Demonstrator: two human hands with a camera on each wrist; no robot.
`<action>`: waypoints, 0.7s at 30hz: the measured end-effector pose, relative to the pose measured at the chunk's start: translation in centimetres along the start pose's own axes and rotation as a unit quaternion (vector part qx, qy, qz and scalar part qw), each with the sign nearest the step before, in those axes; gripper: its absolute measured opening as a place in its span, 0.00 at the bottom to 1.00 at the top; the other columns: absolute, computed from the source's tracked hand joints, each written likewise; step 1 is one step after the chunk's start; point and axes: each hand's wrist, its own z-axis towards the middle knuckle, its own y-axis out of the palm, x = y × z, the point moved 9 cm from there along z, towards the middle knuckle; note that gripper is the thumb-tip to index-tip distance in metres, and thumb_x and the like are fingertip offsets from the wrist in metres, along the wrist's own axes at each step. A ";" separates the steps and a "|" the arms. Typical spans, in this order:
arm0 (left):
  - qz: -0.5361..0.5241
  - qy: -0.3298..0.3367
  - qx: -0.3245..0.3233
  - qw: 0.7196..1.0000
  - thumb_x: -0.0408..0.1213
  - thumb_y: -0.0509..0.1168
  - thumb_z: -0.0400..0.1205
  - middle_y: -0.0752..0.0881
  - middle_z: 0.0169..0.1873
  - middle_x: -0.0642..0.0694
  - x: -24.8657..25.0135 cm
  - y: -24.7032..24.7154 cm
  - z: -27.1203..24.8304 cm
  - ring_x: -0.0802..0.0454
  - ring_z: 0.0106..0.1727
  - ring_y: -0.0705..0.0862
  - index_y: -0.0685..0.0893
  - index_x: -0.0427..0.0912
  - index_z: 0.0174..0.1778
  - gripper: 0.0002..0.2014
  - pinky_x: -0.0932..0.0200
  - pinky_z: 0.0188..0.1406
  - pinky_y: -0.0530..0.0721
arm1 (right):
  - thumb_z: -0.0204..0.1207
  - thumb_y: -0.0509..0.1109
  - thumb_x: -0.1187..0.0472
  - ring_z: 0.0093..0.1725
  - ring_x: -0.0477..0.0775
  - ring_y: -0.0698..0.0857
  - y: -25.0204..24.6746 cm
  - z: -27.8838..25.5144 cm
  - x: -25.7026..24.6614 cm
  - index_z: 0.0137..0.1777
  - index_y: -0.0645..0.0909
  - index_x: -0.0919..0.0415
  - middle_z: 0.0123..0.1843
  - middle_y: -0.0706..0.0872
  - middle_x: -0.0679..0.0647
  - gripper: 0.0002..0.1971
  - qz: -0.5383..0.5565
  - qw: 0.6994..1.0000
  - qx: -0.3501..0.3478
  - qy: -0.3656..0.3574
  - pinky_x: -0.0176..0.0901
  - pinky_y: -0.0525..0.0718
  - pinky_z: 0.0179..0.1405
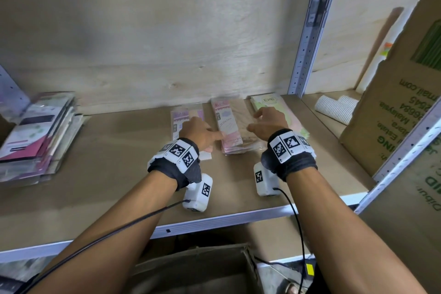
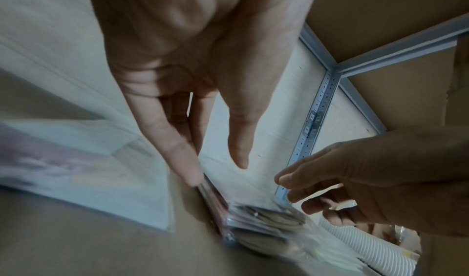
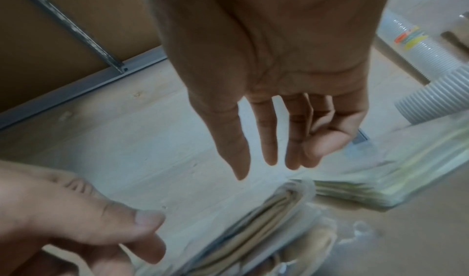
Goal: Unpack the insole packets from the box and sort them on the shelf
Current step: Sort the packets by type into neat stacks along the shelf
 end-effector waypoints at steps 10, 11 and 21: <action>-0.100 0.010 0.128 0.987 0.38 0.75 0.79 0.92 0.33 0.49 -8.2 -11.0 -2.1 0.54 0.31 0.89 0.92 0.44 0.44 0.02 0.58 0.40 0.91 | 0.77 0.73 0.62 0.36 0.48 0.86 4.8 -3.7 -7.4 0.52 0.88 0.56 0.38 0.89 0.51 0.06 0.137 0.976 -0.096 -0.136 0.33 0.80 0.39; -0.102 0.010 0.143 0.984 0.38 0.75 0.79 0.92 0.32 0.50 -9.3 -12.3 -2.3 0.58 0.28 0.89 0.92 0.43 0.47 0.04 0.63 0.34 0.89 | 0.77 0.73 0.63 0.33 0.47 0.85 5.6 -4.4 -8.3 0.50 0.88 0.57 0.36 0.88 0.51 0.04 0.159 0.970 -0.112 -0.144 0.32 0.81 0.38; -0.064 -0.005 0.277 0.959 0.48 0.74 0.77 0.89 0.42 0.60 -16.6 -28.4 -5.5 0.59 0.46 0.85 0.91 0.55 0.41 0.03 0.62 0.53 0.78 | 0.83 0.66 0.68 0.30 0.52 0.81 16.6 -7.8 -19.7 0.57 0.83 0.73 0.34 0.84 0.57 0.09 0.197 0.932 -0.257 -0.161 0.38 0.77 0.25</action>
